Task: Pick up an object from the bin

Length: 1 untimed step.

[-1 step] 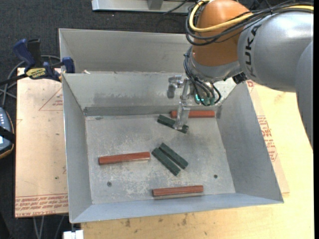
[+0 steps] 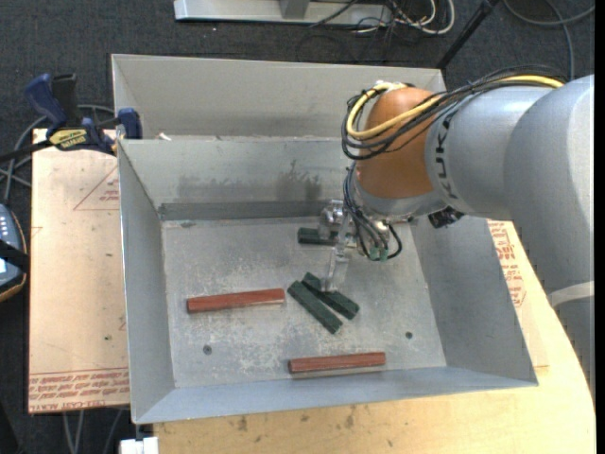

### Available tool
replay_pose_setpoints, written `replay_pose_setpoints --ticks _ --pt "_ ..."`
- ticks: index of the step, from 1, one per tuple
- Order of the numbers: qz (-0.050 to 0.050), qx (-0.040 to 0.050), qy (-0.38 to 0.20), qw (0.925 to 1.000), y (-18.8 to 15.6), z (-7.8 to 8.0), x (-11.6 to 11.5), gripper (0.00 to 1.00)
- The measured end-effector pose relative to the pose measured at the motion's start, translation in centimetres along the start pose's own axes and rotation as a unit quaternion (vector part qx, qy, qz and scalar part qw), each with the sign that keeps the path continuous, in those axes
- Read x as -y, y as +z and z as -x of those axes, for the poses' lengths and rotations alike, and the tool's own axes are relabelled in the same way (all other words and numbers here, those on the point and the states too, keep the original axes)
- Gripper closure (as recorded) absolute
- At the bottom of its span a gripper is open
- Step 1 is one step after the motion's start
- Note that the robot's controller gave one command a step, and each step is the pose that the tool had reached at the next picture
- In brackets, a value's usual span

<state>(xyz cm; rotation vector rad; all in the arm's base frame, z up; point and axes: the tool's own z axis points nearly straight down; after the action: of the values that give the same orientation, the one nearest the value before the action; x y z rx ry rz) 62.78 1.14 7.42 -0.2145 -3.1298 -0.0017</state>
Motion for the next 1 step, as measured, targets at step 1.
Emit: replay_pose_setpoints --ticks 1 --pt "0.001 0.0051 0.000 1.0000 -0.53 0.30 -0.08 1.00"
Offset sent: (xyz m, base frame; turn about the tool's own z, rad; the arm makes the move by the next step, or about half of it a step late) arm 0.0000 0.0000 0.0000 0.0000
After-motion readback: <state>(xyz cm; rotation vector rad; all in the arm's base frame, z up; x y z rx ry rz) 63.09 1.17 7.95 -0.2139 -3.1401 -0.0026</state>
